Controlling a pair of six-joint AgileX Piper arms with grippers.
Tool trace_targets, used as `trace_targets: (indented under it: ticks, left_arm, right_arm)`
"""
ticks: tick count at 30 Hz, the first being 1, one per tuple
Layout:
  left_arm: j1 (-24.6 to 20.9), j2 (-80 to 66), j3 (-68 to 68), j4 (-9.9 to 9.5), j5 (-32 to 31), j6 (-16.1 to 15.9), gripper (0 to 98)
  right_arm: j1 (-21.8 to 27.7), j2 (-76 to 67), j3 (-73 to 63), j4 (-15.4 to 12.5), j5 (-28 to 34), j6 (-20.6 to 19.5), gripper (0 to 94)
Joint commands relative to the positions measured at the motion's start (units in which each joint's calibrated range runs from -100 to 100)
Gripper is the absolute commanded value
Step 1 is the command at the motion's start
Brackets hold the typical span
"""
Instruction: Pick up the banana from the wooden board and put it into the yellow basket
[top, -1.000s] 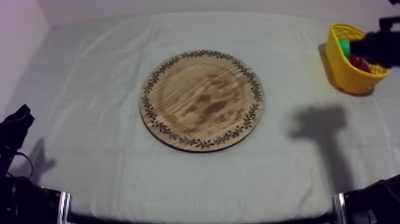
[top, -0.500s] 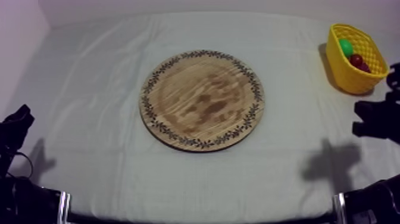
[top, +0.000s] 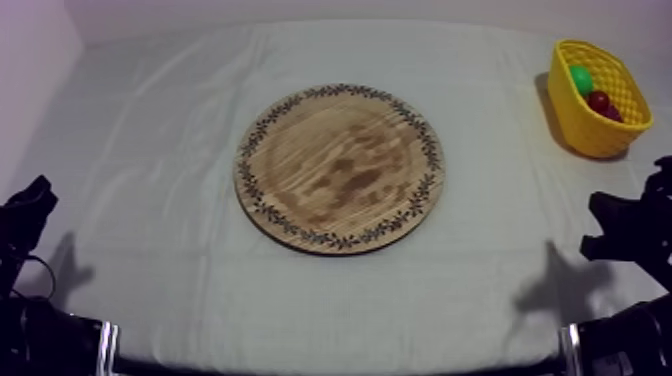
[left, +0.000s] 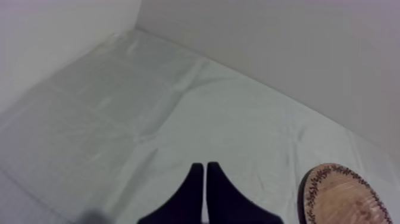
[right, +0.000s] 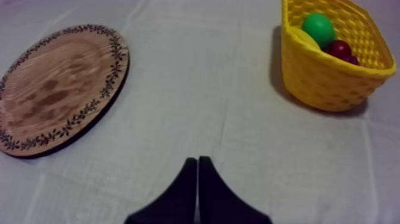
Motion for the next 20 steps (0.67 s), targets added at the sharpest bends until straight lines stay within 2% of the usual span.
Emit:
trace_targets:
  ticks: [1, 4, 7, 20]
  left_arm:
    - [0.0, 0.0, 0.0, -0.02, 0.0, 0.0, 0.1]
    - [0.0, 0.0, 0.0, -0.02, 0.0, 0.0, 0.1]
    - [0.0, 0.0, 0.0, -0.02, 0.0, 0.0, 0.1]
    - [0.0, 0.0, 0.0, -0.02, 0.0, 0.0, 0.1]
  right_arm:
    - [0.0, -0.7, 0.1, 0.0, -0.2, 2.0, 0.2]
    - [-0.2, -1.8, 0.4, -0.1, -1.2, 6.2, 0.2]
    - [-0.4, -2.8, 0.5, -0.1, -1.8, 8.3, 0.2]
    - [0.2, -7.6, 0.5, -0.1, -2.9, 6.9, 0.2]
